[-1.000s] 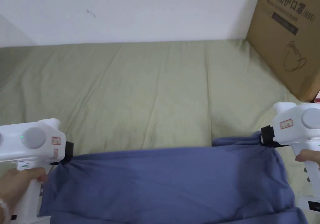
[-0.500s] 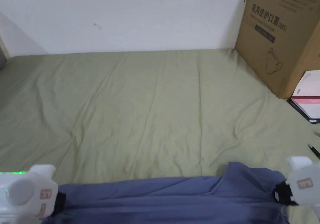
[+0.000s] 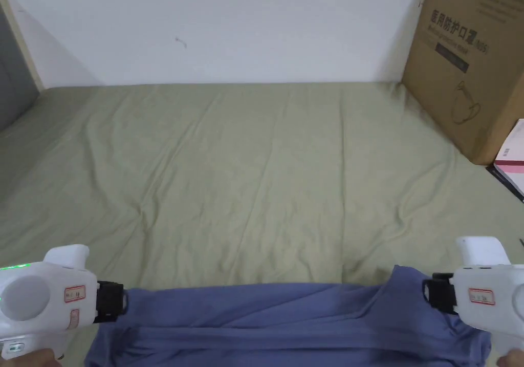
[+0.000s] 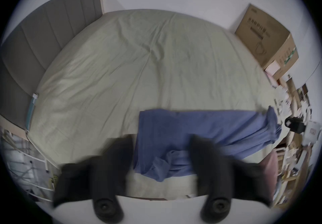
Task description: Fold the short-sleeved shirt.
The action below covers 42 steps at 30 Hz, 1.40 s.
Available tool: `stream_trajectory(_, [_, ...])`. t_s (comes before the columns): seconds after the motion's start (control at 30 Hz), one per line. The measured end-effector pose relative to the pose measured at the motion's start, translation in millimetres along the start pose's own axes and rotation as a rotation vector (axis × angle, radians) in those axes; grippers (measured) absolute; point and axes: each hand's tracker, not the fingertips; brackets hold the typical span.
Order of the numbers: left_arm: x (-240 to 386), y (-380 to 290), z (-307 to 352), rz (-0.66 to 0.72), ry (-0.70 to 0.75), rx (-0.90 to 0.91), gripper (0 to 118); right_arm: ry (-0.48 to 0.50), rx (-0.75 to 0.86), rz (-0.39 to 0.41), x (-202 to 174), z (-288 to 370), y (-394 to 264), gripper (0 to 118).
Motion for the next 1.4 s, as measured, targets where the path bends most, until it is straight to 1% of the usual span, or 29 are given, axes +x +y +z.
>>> stream_trajectory(0.03, [-2.3, -2.3, -4.0, 0.013, -0.003, -0.012, 1, 0.0, 0.015, 0.002, -11.5, -3.3, 0.9, 1])
stream_trajectory(0.1, [-2.8, -13.0, -4.3, 0.024, 0.0, -0.023, 0, 0.104, 0.022, 0.003, -36.9, -15.0, 3.1, 0])
stream_trajectory(0.13, [-7.0, -16.6, -3.9, 0.037, -0.016, -0.017, 0, 0.135, 0.003, 0.001, -43.0, -28.0, 3.1, 0])
stream_trajectory(0.2, [-25.1, -20.5, -4.0, 0.14, -0.084, 0.019, 2, 0.154, -0.028, 0.036, -67.7, -41.4, 3.2, 0])
stream_trajectory(0.23, [-33.6, -20.9, -4.1, 0.174, -0.108, 0.027, 15, 0.161, -0.03, 0.063, -77.6, -45.5, 3.0, 0])
stream_trajectory(0.27, [-43.3, -22.0, -4.4, 0.229, -0.122, 0.046, 55, 0.168, -0.04, 0.089, -89.6, -51.6, 2.4, 0])
stream_trajectory(0.3, [-51.0, -23.2, -6.1, 0.271, -0.121, 0.054, 84, 0.172, -0.042, 0.099, -98.7, -55.7, 2.5, 0])
stream_trajectory(0.33, [-54.9, -23.6, -7.3, 0.286, -0.12, 0.047, 102, 0.187, -0.045, 0.095, -107.2, -59.2, 3.1, 0])
stream_trajectory(0.37, [-59.0, -24.8, -13.9, 0.284, -0.135, 0.022, 110, 0.215, -0.057, 0.09, -109.8, -63.1, 4.0, 0])
stream_trajectory(0.47, [-65.9, -31.5, -36.0, 0.347, -0.187, -0.013, 110, 0.255, -0.083, 0.085, -127.2, -70.5, 3.3, 0])
stream_trajectory(0.6, [-58.4, -39.7, -73.9, 0.381, -0.24, -0.141, 109, 0.246, -0.113, 0.14, -143.7, -77.1, -3.5, 0])
stream_trajectory(0.63, [-53.6, -40.5, -77.4, 0.374, -0.224, -0.137, 108, 0.247, -0.12, 0.141, -144.5, -79.1, -4.8, 0])
stream_trajectory(0.67, [-47.0, -38.7, -76.5, 0.317, -0.158, -0.116, 102, 0.247, -0.128, 0.139, -145.7, -79.3, -6.7, 0])
stream_trajectory(0.7, [-40.2, -35.2, -74.2, 0.267, -0.105, -0.14, 83, 0.25, -0.138, 0.133, -145.0, -80.8, -8.1, 0])
stream_trajectory(0.73, [-40.9, -31.8, -75.0, 0.206, -0.018, -0.14, 57, 0.252, -0.145, 0.127, -144.4, -82.5, -9.0, 0])
stream_trajectory(0.77, [-41.8, -30.3, -71.8, 0.16, 0.006, -0.122, 37, 0.249, -0.149, 0.122, -143.4, -84.4, -10.1, 0])
stream_trajectory(0.8, [-45.3, -30.2, -69.2, 0.199, -0.072, -0.12, 25, 0.245, -0.152, 0.116, -141.7, -85.1, -10.9, 0])
stream_trajectory(0.83, [-44.8, -28.5, -67.0, 0.224, -0.089, -0.12, 13, 0.242, -0.156, 0.11, -140.0, -86.9, -11.7, 0])
stream_trajectory(0.87, [-40.4, -27.7, -64.2, 0.229, -0.089, -0.123, 12, 0.237, -0.162, 0.096, -136.9, -88.6, -12.8, 0])
stream_trajectory(0.93, [-24.8, -21.8, -56.9, 0.093, -0.026, -0.126, 12, 0.231, -0.171, 0.07, -127.4, -89.3, -14.1, 0])
stream_trajectory(0.97, [-19.1, -18.0, -51.2, 0.061, -0.018, -0.106, 12, 0.228, -0.169, 0.052, -121.1, -87.9, -15.3, 0])
stream_trajectory(1.03, [-7.6, -10.0, -37.7, 0.091, -0.025, -0.074, 12, 0.222, -0.162, 0.021, -107.0, -84.4, -17.5, 0])
stream_trajectory(1.07, [1.1, -3.9, -28.9, 0.086, -0.041, -0.047, 12, 0.216, -0.158, -0.01, -97.0, -81.4, -17.6, 0])
stream_trajectory(1.1, [14.0, 0.8, -19.4, 0.061, -0.046, -0.018, 12, 0.216, -0.153, -0.034, -88.3, -78.9, -17.6, 0])
stream_trajectory(1.13, [31.3, 5.2, -8.6, -0.001, -0.065, 0.016, 12, 0.218, -0.144, -0.058, -78.7, -75.7, -17.5, 0])
stream_trajectory(1.2, [66.3, 10.7, 7.1, -0.088, -0.115, 0.049, 12, 0.195, -0.119, -0.081, -60.9, -69.3, -16.8, 0])
stream_trajectory(1.27, [113.2, 9.4, 19.8, -0.203, -0.199, 0.078, 12, 0.171, -0.089, -0.117, -42.2, -61.1, -16.3, 0])
stream_trajectory(1.33, [150.4, 4.6, 19.8, -0.264, -0.316, 0.076, 12, 0.167, -0.068, -0.157, -24.6, -54.0, -16.8, 0])
stream_trajectory(1.4, [187.2, -1.9, 8.8, -0.297, -0.435, 0.029, 12, 0.159, -0.051, -0.195, -8.3, -47.3, -19.5, 0])
